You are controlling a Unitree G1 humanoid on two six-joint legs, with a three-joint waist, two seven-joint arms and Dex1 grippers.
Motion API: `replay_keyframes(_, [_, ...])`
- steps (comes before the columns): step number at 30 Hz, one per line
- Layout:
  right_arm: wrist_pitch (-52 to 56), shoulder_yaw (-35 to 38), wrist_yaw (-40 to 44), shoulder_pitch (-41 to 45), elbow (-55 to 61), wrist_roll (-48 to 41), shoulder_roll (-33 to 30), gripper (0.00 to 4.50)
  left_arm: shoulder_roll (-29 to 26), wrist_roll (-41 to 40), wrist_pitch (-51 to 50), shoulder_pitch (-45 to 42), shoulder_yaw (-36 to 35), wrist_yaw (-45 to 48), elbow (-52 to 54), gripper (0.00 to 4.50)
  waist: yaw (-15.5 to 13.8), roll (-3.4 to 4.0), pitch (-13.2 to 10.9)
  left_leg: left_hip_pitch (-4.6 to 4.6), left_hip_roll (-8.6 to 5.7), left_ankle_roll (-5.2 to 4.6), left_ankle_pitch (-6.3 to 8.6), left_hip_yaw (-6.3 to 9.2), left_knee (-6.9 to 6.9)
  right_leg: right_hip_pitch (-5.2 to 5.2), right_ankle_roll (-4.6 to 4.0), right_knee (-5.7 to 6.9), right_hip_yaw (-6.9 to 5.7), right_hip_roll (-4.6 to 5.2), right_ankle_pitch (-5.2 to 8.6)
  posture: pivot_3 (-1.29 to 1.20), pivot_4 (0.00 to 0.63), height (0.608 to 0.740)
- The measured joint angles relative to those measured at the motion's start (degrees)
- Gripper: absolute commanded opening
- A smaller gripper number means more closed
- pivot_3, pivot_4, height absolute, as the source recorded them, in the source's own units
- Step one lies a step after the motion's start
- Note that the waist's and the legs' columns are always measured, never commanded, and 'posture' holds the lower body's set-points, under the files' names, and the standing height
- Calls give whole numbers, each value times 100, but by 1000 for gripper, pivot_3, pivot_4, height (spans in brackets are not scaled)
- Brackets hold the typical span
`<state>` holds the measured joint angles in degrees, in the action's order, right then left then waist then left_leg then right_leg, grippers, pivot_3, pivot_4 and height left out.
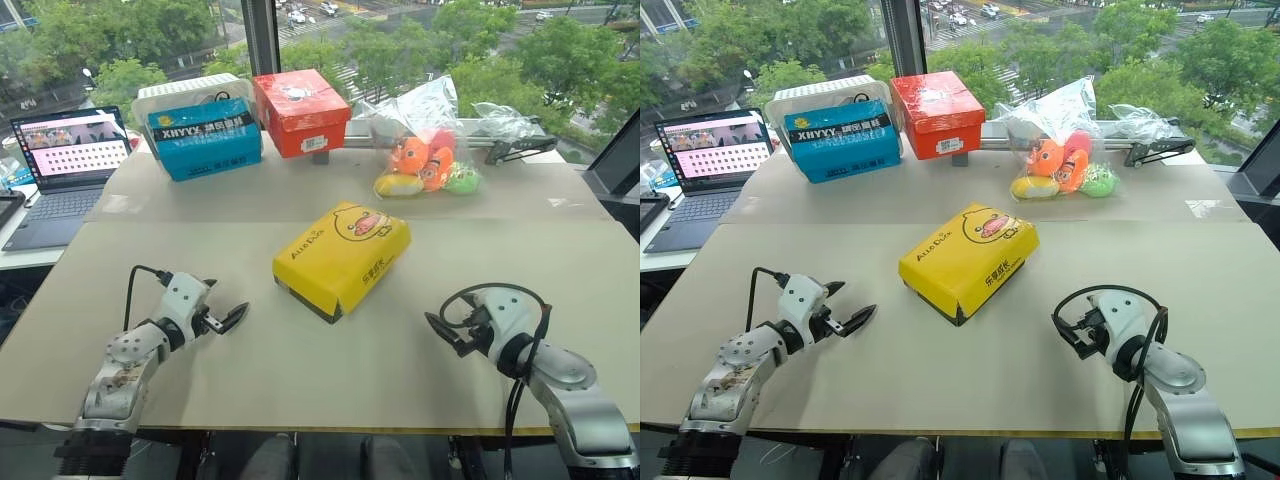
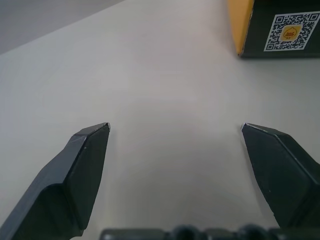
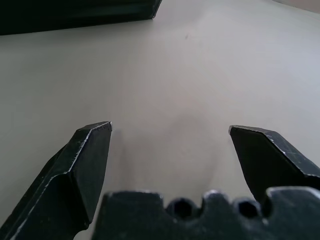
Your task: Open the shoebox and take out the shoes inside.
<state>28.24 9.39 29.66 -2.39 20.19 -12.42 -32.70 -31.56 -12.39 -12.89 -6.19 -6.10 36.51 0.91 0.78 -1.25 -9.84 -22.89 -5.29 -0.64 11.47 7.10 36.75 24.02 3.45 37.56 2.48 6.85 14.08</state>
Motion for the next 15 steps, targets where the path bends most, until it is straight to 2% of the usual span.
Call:
replay_keyframes(4, [0, -3, 137, 60, -42, 2, -270, 4470, -120, -365, -279, 9, -167, 209, 153, 4500, 6, -2, -1, -4, 0, 0, 0, -1, 5, 3, 0, 1, 0, 0, 0, 0, 150, 740])
replay_keyframes(10, [228, 243, 654, 546, -87, -182, -989, 4470, -1292, -1202, -1319, -790, -519, 1056, 1017, 4500, -7, -4, 0, 5, 19, 5, 3, 2, 10, -15, -2, -8, -4, -24, -2, 0, 150, 740])
replay_keyframes(13, [297, 180, 990, 435, -81, -260, -1095, 4470, -1814, -1317, -1564, -797, -329, 1699, 1172, 4500, 14, -4, 0, -6, 22, 6, 8, -2, 8, 0, -3, -10, 2, -28, -1, 0, 150, 740])
replay_keyframes(15, [340, 149, 1103, 435, -119, -312, -1096, 3961, -2057, -1413, -1714, -844, -291, 1984, 1169, 4500, 47, -6, -2, -12, 25, 6, 8, -3, 8, 6, -5, -10, 4, -30, -2, 0, 150, 740])
